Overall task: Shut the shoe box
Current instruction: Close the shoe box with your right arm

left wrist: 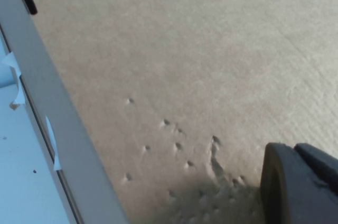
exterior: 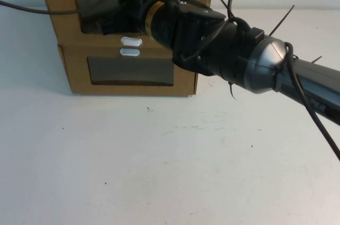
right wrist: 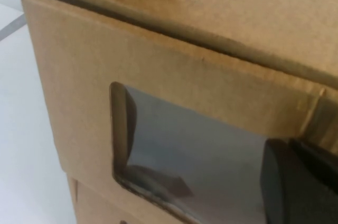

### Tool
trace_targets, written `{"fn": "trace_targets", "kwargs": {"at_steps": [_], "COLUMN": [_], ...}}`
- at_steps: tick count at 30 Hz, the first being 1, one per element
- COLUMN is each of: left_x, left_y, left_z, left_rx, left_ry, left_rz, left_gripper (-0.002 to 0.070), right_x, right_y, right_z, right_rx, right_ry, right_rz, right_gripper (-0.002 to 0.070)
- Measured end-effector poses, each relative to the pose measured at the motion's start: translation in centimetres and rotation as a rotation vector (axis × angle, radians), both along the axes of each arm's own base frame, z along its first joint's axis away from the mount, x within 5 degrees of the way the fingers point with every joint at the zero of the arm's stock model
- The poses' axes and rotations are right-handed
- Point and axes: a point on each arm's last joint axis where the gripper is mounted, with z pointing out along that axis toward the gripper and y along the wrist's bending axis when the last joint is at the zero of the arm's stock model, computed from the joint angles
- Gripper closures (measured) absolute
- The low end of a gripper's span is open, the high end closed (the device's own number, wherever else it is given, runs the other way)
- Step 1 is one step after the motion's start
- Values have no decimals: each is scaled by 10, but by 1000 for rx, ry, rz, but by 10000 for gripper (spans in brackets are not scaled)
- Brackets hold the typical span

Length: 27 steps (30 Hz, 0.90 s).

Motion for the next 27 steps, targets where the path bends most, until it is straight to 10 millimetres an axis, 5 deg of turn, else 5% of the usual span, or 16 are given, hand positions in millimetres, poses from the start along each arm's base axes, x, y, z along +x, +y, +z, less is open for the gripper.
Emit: {"fn": "trace_targets", "kwargs": {"at_steps": [14, 19, 27], "left_x": [-4, -30, -105], "left_y": [0, 4, 8], "left_z": [4, 36, 107], "left_rx": [-1, 36, 33], "left_ry": [0, -67, -229], "left_rz": [-1, -4, -22], "left_gripper": [677, 677, 677], "right_x": [9, -19, -88], "right_y": [-4, -12, -56], "right_z": [-3, 18, 70], "right_rx": [61, 36, -108], "right_ry": [31, 71, 355], "right_rz": [12, -56, -94], "right_gripper": [687, 687, 687]}}
